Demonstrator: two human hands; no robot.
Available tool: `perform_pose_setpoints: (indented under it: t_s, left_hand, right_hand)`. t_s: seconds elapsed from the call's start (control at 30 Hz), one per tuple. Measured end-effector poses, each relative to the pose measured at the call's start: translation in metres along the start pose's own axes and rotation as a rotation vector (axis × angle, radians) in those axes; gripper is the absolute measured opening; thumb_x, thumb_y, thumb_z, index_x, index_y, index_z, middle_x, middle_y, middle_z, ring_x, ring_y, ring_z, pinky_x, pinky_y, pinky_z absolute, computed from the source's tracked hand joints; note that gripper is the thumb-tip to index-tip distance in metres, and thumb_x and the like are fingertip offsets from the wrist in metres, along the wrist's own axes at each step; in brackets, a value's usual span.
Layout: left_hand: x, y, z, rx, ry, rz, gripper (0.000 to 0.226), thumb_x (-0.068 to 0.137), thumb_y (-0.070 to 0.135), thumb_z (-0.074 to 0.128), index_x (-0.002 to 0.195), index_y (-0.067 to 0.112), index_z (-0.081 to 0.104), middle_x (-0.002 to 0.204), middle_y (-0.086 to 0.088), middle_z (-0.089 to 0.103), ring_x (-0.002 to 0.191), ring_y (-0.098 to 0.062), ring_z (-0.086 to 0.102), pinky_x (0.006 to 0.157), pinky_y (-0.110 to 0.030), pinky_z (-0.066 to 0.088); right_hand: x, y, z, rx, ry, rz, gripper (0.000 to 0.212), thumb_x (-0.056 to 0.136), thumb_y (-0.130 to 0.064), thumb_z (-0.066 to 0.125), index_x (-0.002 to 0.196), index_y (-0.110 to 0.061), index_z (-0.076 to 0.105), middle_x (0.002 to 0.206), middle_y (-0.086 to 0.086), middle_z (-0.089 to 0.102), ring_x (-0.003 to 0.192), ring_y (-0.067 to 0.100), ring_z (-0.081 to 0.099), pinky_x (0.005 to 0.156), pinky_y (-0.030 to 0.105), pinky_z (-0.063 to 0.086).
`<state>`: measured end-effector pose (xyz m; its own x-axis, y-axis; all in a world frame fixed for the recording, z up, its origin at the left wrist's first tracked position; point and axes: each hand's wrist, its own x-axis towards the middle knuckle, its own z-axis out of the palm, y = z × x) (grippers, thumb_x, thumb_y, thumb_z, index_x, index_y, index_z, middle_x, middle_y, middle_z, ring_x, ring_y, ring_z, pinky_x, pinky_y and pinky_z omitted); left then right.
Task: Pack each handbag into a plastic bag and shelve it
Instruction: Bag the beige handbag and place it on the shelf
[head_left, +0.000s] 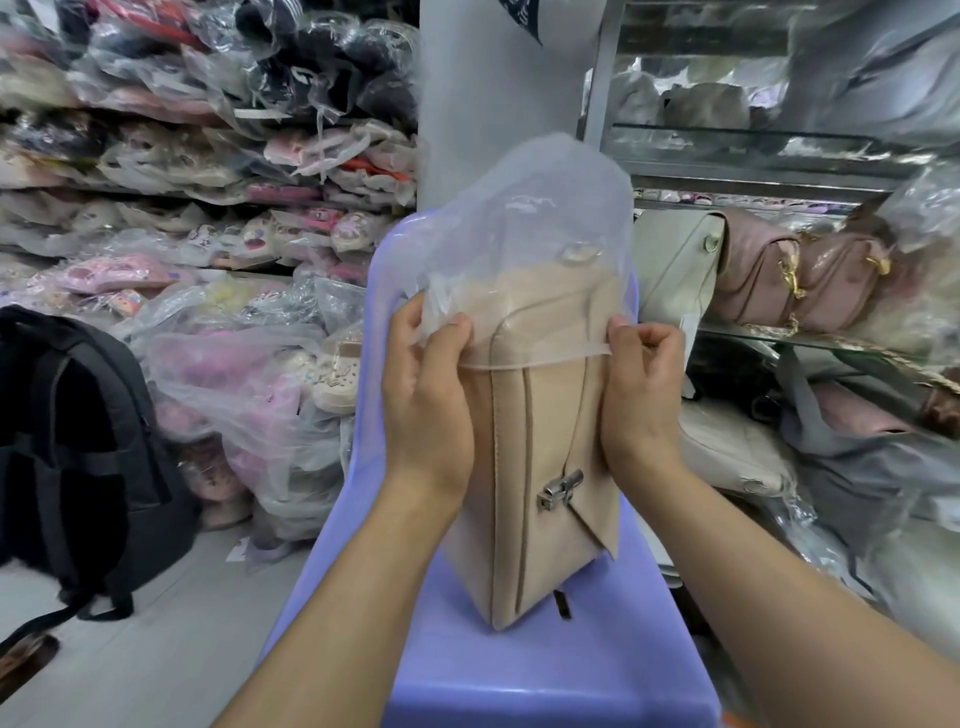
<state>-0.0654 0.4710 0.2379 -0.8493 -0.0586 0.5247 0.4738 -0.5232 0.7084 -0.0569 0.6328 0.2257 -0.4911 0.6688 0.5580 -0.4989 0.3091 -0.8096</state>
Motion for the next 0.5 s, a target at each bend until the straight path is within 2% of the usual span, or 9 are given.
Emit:
perform_pose_setpoints:
  t_s: [0.07,0.1,0.17,0.2,0.3,0.37,0.43,0.5]
  left_hand:
    - [0.0,-0.002,0.0,-0.025,-0.045,0.005,0.015,0.099,0.013,0.051,0.102,0.021,0.064,0.087,0.014,0.072,0.089,-0.002,0.066,0.081,-0.017,0.048]
    - [0.001,-0.004,0.0,-0.022,-0.043,0.003,0.014,0.099,0.016,0.051,0.095,0.021,0.063,0.083,0.015,0.07,0.084,-0.001,0.064,0.079,-0.017,0.047]
    - [0.002,-0.008,-0.001,0.013,-0.004,-0.009,0.017,0.101,0.017,0.051,0.088,0.02,0.061,0.073,0.02,0.067,0.075,0.005,0.061,0.073,-0.012,0.046]
    - [0.003,-0.012,-0.003,0.037,0.018,-0.006,0.017,0.102,0.017,0.05,0.089,0.019,0.061,0.07,0.022,0.067,0.072,0.007,0.06,0.07,-0.01,0.045]
    - [0.005,-0.03,-0.022,0.171,0.087,0.054,0.015,0.107,0.024,0.045,0.103,0.016,0.057,0.074,0.028,0.064,0.075,0.011,0.057,0.072,-0.008,0.042]
    - [0.007,-0.043,-0.041,0.248,0.109,0.074,0.023,0.104,0.039,0.042,0.101,0.02,0.055,0.078,0.026,0.059,0.081,0.002,0.054,0.08,-0.021,0.042]
    - [0.009,-0.051,-0.055,0.259,0.12,0.05,0.026,0.099,0.049,0.04,0.089,0.028,0.052,0.074,0.021,0.052,0.078,-0.008,0.048,0.078,-0.035,0.039]
    - [0.007,-0.05,-0.06,0.226,0.124,0.011,0.026,0.096,0.049,0.042,0.081,0.029,0.048,0.067,0.02,0.045,0.07,-0.008,0.04,0.069,-0.034,0.034]
  right_hand:
    - [0.002,0.003,-0.003,-0.002,0.005,0.034,0.028,0.103,-0.035,0.056,0.121,-0.015,0.047,0.084,-0.01,0.054,0.065,-0.015,0.053,0.068,0.007,0.04]
    - [0.003,0.004,-0.005,-0.002,0.005,0.054,0.04,0.101,-0.041,0.057,0.129,-0.015,0.046,0.091,-0.009,0.058,0.075,-0.016,0.056,0.076,0.008,0.042]
    - [0.003,0.005,-0.005,-0.037,-0.02,0.079,0.066,0.088,-0.062,0.056,0.134,-0.016,0.051,0.112,-0.004,0.066,0.101,-0.001,0.062,0.093,0.022,0.047]
    - [0.003,0.004,-0.005,-0.061,-0.041,0.092,0.067,0.082,-0.066,0.055,0.127,-0.017,0.058,0.113,-0.005,0.068,0.101,0.003,0.063,0.092,0.026,0.048]
    - [-0.001,0.01,-0.001,-0.077,-0.167,0.097,0.037,0.088,-0.058,0.058,0.095,-0.022,0.065,0.083,-0.019,0.066,0.076,-0.005,0.059,0.074,0.018,0.044]
    - [-0.005,0.012,0.002,-0.095,-0.263,0.102,0.038,0.09,-0.056,0.06,0.096,-0.019,0.065,0.083,-0.017,0.067,0.077,0.0,0.06,0.076,0.022,0.046]
    - [-0.006,0.013,0.006,-0.078,-0.336,0.144,0.049,0.08,-0.065,0.061,0.103,-0.022,0.066,0.096,-0.01,0.072,0.091,0.008,0.066,0.088,0.033,0.05]
    - [-0.004,0.011,0.009,-0.069,-0.371,0.196,0.065,0.073,-0.069,0.062,0.121,-0.025,0.063,0.114,-0.009,0.073,0.109,0.014,0.068,0.096,0.038,0.05]
